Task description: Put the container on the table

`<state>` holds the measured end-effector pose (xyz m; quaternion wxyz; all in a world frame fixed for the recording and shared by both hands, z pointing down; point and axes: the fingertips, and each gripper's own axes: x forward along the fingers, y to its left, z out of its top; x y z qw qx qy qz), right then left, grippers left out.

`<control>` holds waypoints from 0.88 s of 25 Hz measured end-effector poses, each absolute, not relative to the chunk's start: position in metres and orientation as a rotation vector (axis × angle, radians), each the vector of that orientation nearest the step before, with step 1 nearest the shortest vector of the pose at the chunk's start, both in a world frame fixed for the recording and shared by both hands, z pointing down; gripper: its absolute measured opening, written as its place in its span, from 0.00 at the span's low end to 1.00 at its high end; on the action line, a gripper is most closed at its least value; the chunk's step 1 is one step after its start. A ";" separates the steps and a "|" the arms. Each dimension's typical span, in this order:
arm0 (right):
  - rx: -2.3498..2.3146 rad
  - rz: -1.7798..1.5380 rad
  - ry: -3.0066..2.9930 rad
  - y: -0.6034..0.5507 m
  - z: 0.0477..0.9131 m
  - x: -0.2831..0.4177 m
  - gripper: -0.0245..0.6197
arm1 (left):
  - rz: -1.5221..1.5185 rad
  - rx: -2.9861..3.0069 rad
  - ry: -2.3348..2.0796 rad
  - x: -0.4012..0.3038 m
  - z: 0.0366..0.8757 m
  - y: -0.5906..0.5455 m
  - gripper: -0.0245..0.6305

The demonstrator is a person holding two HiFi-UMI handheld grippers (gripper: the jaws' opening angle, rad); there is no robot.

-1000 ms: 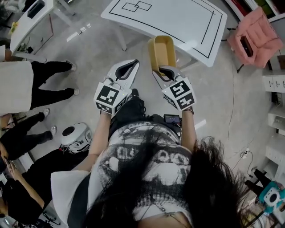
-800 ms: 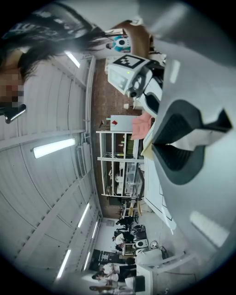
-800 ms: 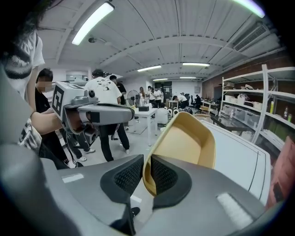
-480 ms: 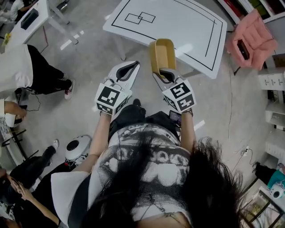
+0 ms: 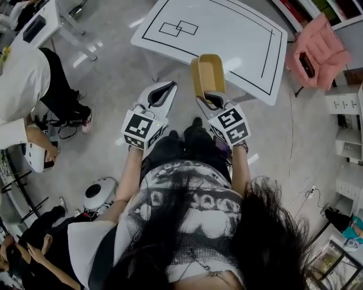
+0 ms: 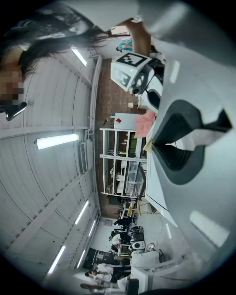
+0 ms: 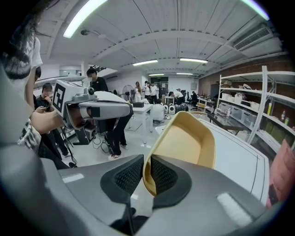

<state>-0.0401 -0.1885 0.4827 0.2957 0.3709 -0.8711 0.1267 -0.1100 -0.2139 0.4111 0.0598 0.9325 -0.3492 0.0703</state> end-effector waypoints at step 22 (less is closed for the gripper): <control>0.626 0.207 -2.365 -0.376 0.517 -0.055 0.12 | 0.229 2.692 -1.382 -0.116 0.407 -0.356 0.04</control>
